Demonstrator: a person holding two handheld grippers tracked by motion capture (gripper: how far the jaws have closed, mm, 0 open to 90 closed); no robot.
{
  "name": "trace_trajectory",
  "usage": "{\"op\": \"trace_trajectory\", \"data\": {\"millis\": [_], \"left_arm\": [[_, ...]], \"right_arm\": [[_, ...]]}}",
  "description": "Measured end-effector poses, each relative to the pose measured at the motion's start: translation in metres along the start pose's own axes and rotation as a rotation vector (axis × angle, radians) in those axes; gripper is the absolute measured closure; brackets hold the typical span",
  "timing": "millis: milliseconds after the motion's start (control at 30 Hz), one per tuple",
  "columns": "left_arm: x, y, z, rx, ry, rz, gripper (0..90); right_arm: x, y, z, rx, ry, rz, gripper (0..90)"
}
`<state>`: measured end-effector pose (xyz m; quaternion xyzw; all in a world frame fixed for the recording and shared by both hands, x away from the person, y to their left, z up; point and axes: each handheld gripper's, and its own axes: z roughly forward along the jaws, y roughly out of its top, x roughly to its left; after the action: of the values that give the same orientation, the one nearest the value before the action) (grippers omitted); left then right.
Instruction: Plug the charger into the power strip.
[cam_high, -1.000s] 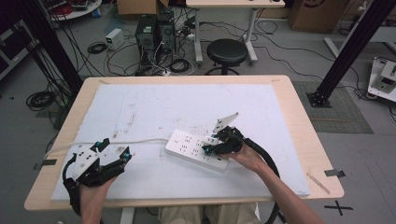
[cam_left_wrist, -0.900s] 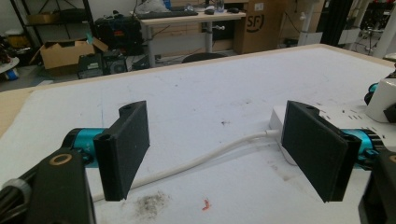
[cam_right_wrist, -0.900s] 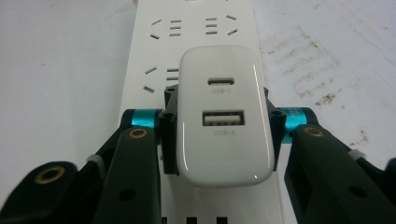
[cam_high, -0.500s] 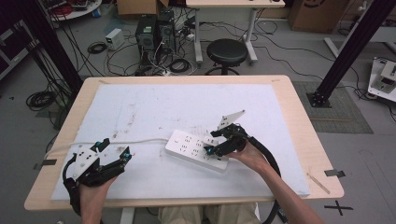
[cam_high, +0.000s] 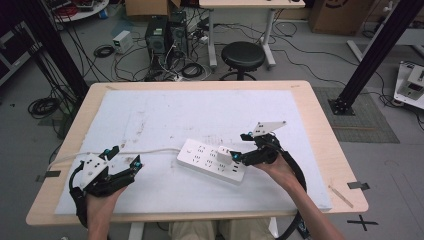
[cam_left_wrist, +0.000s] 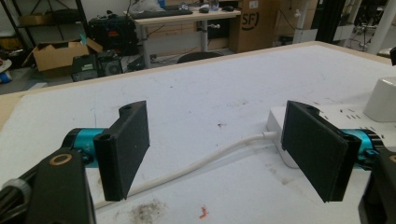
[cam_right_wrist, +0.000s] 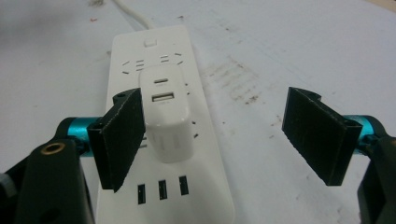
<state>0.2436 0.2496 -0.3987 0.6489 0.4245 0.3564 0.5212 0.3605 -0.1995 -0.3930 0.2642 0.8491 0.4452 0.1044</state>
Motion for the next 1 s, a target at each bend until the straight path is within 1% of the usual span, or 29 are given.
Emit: {"op": "trace_trajectory", "data": {"millis": [33,100,133,167,233,300,400,433,467,567,633,700,733,767,800,833,867,900,933,967,1000], "left_arm": [[0.0,0.0,0.0,0.0,-0.002,0.002,23.6],[0.0,0.001,0.001,0.003,-0.004,0.007,23.6],[-0.001,0.001,0.001,0.002,-0.006,0.002,23.6],[-0.001,0.001,0.002,0.003,-0.007,0.005,23.6],[-0.001,0.001,0.002,0.002,-0.006,0.007,23.6],[-0.002,0.002,0.003,0.005,-0.01,0.009,23.6],[-0.003,0.003,0.004,0.004,-0.011,0.012,23.6],[-0.003,0.003,0.004,0.003,-0.012,0.011,23.6],[-0.002,0.003,0.004,0.007,-0.011,0.014,23.6],[-0.001,0.003,0.004,0.004,-0.009,0.014,23.6],[0.002,0.004,0.004,0.008,-0.004,0.015,23.6],[0.004,0.003,0.003,0.011,-0.003,0.02,23.6],[0.004,0.003,0.003,0.009,0.0,0.013,23.6],[0.004,0.003,0.003,0.009,0.0,0.013,23.6],[0.004,0.003,0.003,0.009,0.0,0.013,23.6],[0.006,0.002,0.003,0.009,0.006,0.007,23.6],[0.007,0.002,0.003,0.009,0.01,0.004,23.6],[0.007,0.001,0.003,0.012,0.01,0.006,23.6],[0.007,0.001,0.003,0.012,0.01,0.006,23.6],[0.008,0.001,0.003,0.013,0.01,0.007,23.6],[0.008,0.001,0.004,0.013,0.011,0.006,23.6]], "right_arm": [[-0.001,-0.001,-0.003,-0.013,0.0,0.016,22.0],[-0.002,-0.003,-0.006,-0.022,0.0,0.021,22.0],[-0.003,-0.004,-0.009,-0.03,-0.005,0.032,22.0],[-0.004,-0.007,-0.016,-0.042,-0.024,0.04,21.9],[-0.005,-0.009,-0.019,-0.05,-0.031,0.043,21.9],[-0.008,-0.014,-0.027,-0.069,-0.051,0.052,21.9],[-0.009,-0.016,-0.029,-0.069,-0.056,0.058,21.7],[-0.011,-0.024,-0.038,-0.087,-0.08,0.089,21.7],[-0.012,-0.027,-0.041,-0.093,-0.091,0.091,21.7],[-0.013,-0.029,-0.044,-0.101,-0.099,0.098,21.7],[-0.017,-0.038,-0.056,-0.127,-0.145,0.127,21.6],[-0.019,-0.042,-0.061,-0.142,-0.18,0.135,21.6],[-0.02,-0.045,-0.064,-0.153,-0.206,0.138,21.6],[-0.02,-0.045,-0.064,-0.153,-0.206,0.138,21.6],[-0.021,-0.048,-0.066,-0.166,-0.222,0.146,21.6],[-0.021,-0.048,-0.066,-0.166,-0.222,0.146,21.6],[-0.022,-0.056,-0.074,-0.212,-0.258,0.172,21.5],[-0.021,-0.059,-0.076,-0.223,-0.273,0.185,21.5],[-0.021,-0.059,-0.076,-0.223,-0.273,0.185,21.5],[-0.022,-0.062,-0.077,-0.24,-0.29,0.181,21.4],[-0.021,-0.067,-0.08,-0.254,-0.314,0.197,21.1]]}}
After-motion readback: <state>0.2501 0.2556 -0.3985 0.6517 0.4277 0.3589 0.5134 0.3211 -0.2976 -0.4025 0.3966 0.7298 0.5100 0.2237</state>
